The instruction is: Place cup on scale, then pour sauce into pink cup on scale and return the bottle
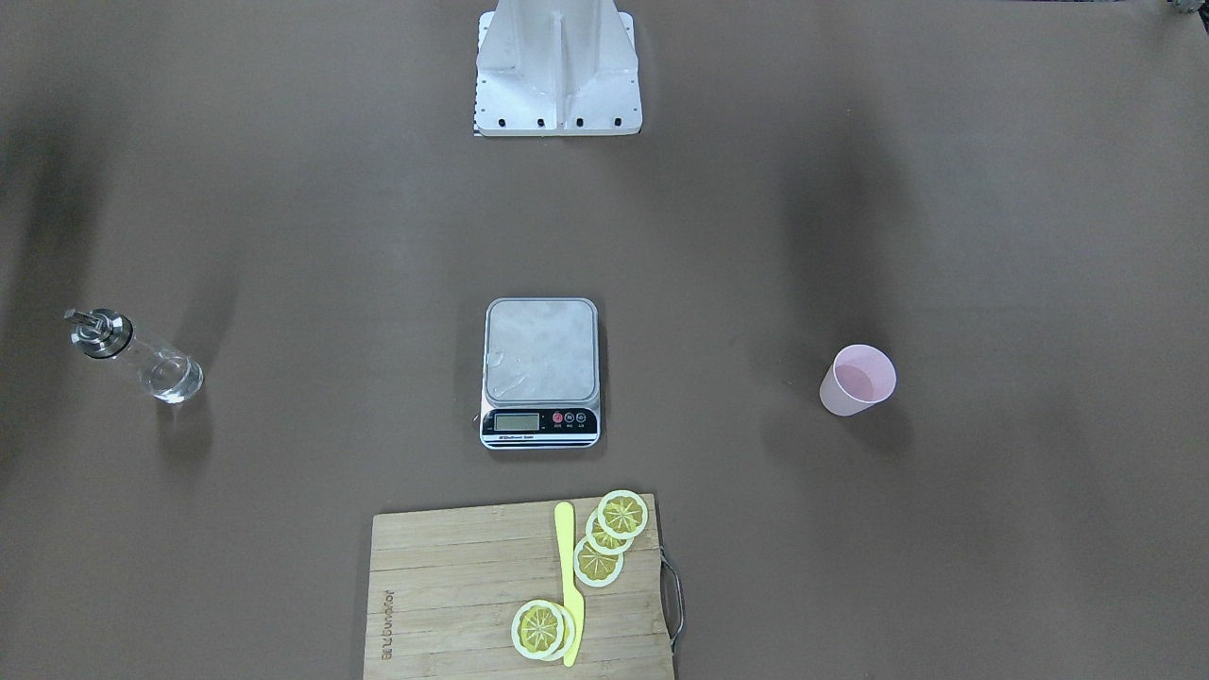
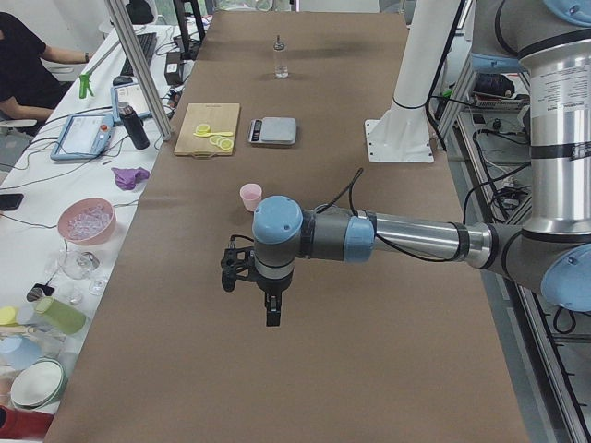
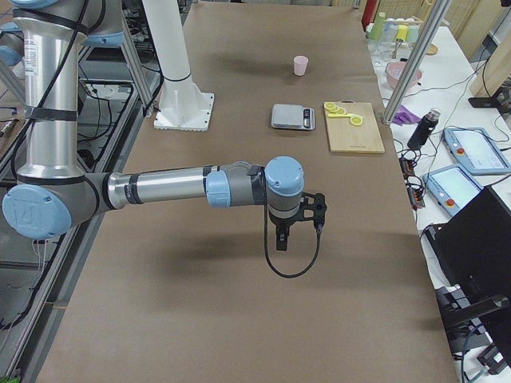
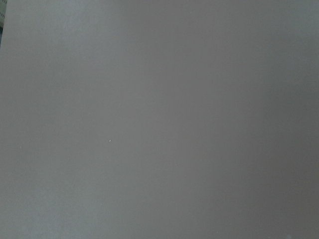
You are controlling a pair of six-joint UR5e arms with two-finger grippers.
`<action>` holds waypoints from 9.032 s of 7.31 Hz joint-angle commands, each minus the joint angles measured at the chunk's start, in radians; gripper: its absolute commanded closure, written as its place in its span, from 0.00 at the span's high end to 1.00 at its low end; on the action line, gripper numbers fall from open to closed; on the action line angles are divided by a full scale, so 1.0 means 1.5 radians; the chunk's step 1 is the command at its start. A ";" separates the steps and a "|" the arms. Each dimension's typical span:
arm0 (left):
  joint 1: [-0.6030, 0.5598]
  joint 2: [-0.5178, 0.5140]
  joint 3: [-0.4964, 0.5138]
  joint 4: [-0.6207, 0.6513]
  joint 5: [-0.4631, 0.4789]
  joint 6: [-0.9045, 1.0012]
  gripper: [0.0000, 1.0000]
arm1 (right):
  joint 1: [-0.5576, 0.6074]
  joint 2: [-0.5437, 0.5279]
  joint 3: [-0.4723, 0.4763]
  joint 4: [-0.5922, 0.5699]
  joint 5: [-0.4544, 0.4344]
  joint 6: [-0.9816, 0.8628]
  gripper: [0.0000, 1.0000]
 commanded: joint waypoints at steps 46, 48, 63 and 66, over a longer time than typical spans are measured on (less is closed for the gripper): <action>0.401 -0.322 0.036 -0.093 0.061 -0.714 0.00 | -0.011 -0.016 0.010 -0.001 0.012 0.002 1.00; 0.401 -0.456 0.035 0.109 0.061 -0.729 0.00 | -0.011 -0.016 0.010 -0.003 0.012 0.002 1.00; 0.675 -0.732 0.296 -0.021 0.163 -1.151 0.38 | -0.019 -0.012 0.014 0.000 0.012 0.004 1.00; 0.673 -0.720 0.250 -0.013 0.171 -1.124 0.99 | -0.019 -0.010 0.016 0.000 0.012 0.005 1.00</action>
